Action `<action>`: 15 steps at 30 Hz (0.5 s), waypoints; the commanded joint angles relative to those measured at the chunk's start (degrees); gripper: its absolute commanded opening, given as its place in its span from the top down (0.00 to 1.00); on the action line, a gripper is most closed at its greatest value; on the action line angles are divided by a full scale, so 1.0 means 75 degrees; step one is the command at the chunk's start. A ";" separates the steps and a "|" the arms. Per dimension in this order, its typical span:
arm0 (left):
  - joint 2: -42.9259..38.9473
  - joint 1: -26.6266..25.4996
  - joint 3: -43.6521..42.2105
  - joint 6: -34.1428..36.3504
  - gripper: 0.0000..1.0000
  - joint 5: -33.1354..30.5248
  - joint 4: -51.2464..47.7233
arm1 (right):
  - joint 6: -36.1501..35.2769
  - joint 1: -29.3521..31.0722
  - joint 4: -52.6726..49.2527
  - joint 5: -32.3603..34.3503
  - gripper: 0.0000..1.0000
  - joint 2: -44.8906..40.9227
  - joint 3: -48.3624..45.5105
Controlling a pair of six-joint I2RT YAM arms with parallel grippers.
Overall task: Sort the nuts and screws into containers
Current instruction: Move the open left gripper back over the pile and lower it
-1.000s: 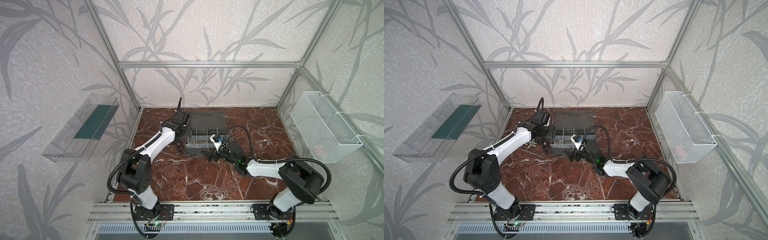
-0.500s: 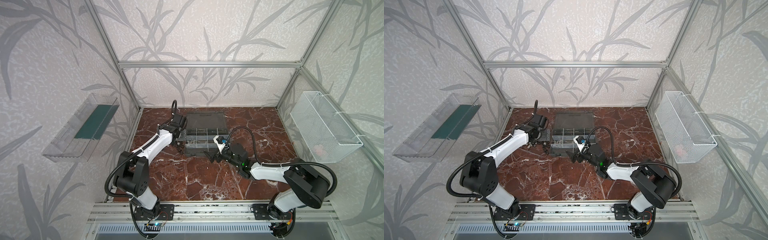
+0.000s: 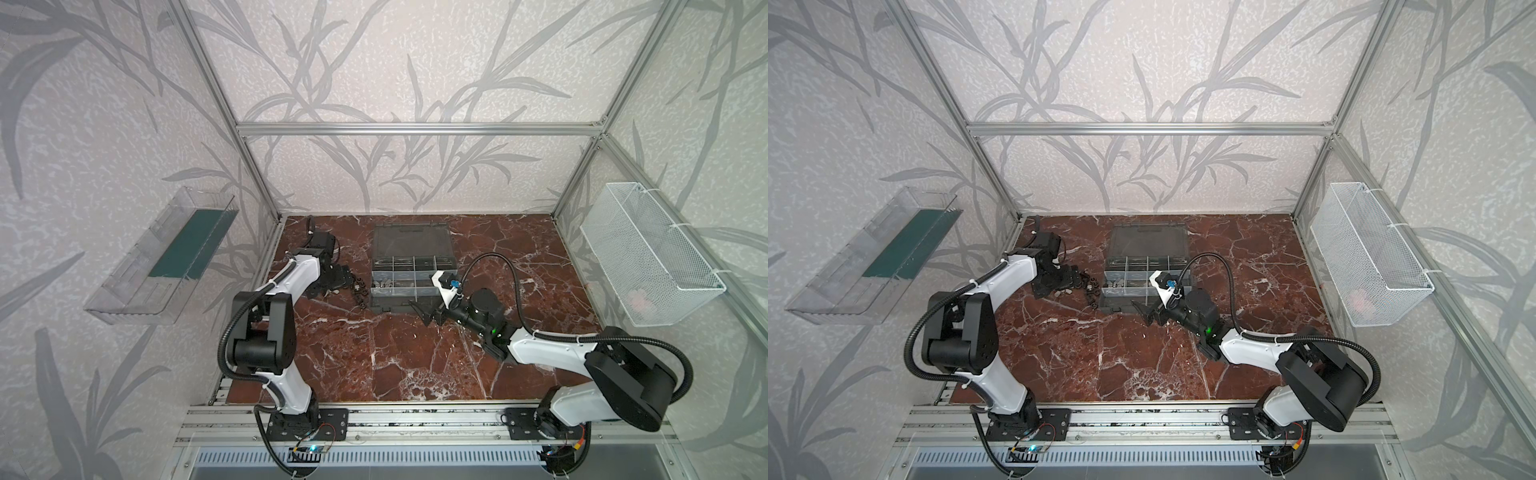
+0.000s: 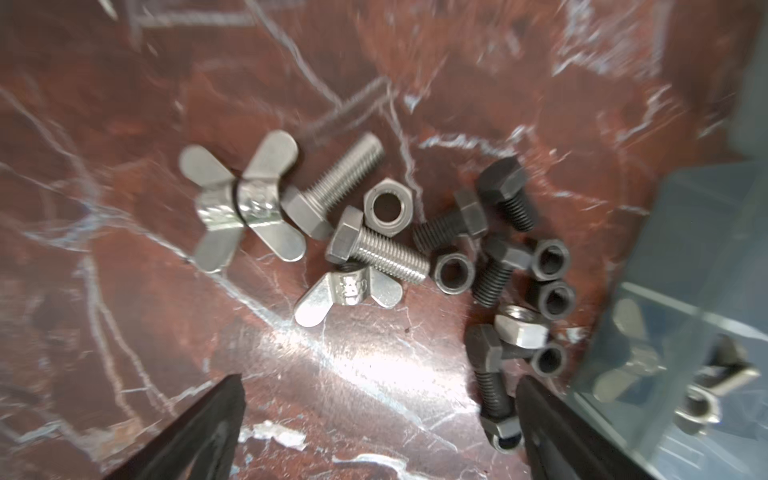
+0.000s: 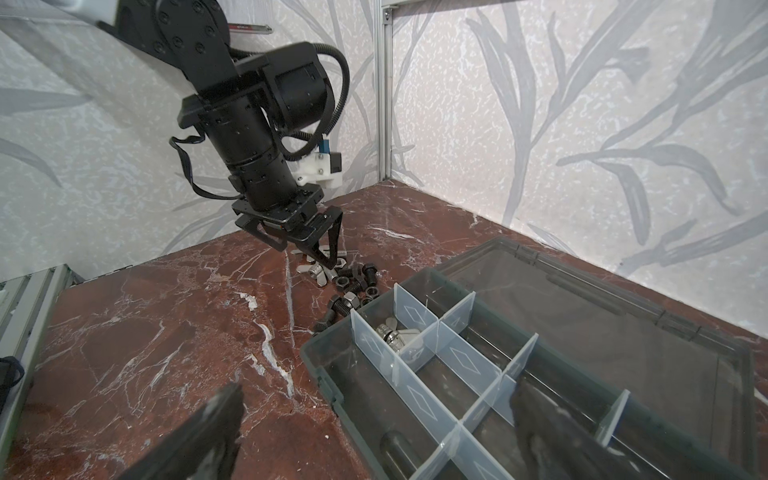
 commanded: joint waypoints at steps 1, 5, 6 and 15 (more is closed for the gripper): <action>0.0485 0.0462 0.0761 0.0174 0.00 0.0150 -0.0693 | 0.0019 0.0043 0.0102 -0.0111 0.01 0.0080 0.0106; 0.0561 0.0809 0.0569 0.0093 0.01 0.0251 -0.0465 | 0.0104 0.0051 0.0208 -0.0223 0.01 0.0267 0.0143; 0.0555 0.0828 0.0425 0.0062 0.02 0.0237 -0.0326 | 0.0101 0.0047 0.0209 -0.0211 0.01 0.0267 0.0141; 0.1062 0.0810 0.1092 0.0344 0.32 0.0604 -0.0561 | 0.0291 0.0053 0.0263 -0.0291 0.01 0.0454 0.0212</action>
